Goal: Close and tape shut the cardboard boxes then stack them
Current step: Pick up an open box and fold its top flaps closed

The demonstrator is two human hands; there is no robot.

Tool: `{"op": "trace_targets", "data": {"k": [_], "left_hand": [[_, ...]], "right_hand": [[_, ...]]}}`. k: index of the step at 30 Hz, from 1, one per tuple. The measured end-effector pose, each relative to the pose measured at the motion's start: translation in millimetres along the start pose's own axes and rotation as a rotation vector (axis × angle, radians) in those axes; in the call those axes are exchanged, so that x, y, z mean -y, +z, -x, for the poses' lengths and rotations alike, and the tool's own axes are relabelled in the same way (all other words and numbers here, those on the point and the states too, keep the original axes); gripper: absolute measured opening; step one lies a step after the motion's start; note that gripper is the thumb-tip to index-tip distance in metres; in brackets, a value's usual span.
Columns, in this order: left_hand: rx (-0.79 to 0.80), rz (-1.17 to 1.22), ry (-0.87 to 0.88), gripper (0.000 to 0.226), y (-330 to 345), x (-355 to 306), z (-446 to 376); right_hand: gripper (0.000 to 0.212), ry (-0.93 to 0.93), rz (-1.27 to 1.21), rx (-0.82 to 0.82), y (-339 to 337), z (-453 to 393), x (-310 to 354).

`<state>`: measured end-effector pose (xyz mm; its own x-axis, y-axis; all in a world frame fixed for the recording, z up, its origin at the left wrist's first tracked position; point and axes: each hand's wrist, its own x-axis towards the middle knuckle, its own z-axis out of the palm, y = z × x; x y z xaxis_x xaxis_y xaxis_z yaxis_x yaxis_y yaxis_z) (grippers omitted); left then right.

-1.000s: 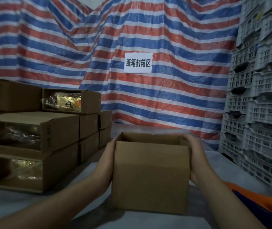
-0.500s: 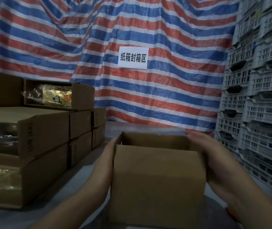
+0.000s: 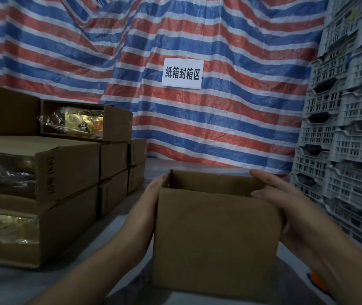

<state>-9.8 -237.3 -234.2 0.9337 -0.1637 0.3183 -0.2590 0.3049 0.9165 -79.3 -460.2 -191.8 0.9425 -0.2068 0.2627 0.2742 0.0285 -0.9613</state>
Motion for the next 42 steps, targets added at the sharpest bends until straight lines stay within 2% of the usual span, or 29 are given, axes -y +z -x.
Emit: {"op": "trace_targets", "data": {"k": [1,4,9,11,13,15,16,17,20,22,25,26,29,31,34,37,40,42], "left_hand": [[0.016,-0.001,0.028,0.029,1.0,-0.2,-0.6],[0.015,-0.028,0.042,0.03,-2.8,5.1,-8.0],[0.016,-0.064,0.059,0.026,-6.4,8.9,-14.6],[0.014,-0.059,0.061,0.024,-6.9,9.4,-12.2],[0.035,-0.051,0.037,0.019,-8.0,4.8,-9.0],[0.097,-0.098,-0.044,0.014,-4.2,-1.6,-13.8],[0.205,-0.111,-0.053,0.014,-8.1,-0.1,-10.8],[0.238,-0.069,-0.074,0.02,-10.7,2.2,-10.2],[0.287,-0.23,-0.089,0.041,-10.0,2.0,-21.5],[0.261,-0.235,-0.092,0.043,-9.6,0.1,-20.3],[0.278,-0.249,-0.052,0.046,-9.4,3.4,-27.3],[0.276,-0.248,-0.053,0.048,-7.6,3.4,-30.3],[0.21,-0.237,-0.087,0.051,-3.0,4.7,-37.5],[0.169,-0.229,-0.11,0.043,0.2,2.6,-39.7],[0.087,-0.203,-0.118,0.029,-0.1,3.9,-42.9],[0.0,-0.125,-0.127,0.022,0.4,9.7,-45.1],[-0.053,-0.103,-0.126,0.033,-1.3,15.4,-45.8],[-0.028,-0.118,-0.101,0.043,-3.7,16.1,-44.8]], "right_hand": [[0.066,0.006,-0.001,-0.008,0.0,0.1,-0.4],[0.028,-0.007,0.073,0.004,1.8,2.3,0.2],[0.017,-0.095,0.587,0.066,-8.8,-3.7,18.1],[0.015,-0.06,0.662,0.139,-10.7,-8.3,29.8],[0.021,-0.02,0.685,0.183,-9.5,-11.1,34.6],[0.033,-0.016,0.663,0.198,-9.6,-12.9,33.3],[0.041,-0.025,0.642,0.206,-10.6,-13.5,31.8],[0.046,-0.035,0.621,0.218,-12.1,-13.7,30.3],[0.039,-0.059,0.557,0.23,-13.9,-15.9,25.0],[0.038,-0.079,0.452,0.197,-12.7,-18.1,17.5],[0.024,-0.088,0.218,0.104,-9.3,-23.0,2.4],[0.027,-0.079,0.121,0.05,-9.2,-25.4,-2.9],[0.023,-0.059,-0.054,-0.064,-12.1,-33.6,-16.7],[0.025,-0.076,-0.098,-0.093,-13.9,-37.6,-24.1],[0.022,-0.078,-0.097,-0.101,-13.9,-43.5,-33.1],[0.033,-0.069,-0.057,-0.08,-12.6,-48.5,-41.2],[0.051,-0.07,-0.106,-0.019,-11.8,-48.8,-44.2],[0.047,-0.063,-0.132,-0.042,-11.9,-48.9,-44.3]]}}
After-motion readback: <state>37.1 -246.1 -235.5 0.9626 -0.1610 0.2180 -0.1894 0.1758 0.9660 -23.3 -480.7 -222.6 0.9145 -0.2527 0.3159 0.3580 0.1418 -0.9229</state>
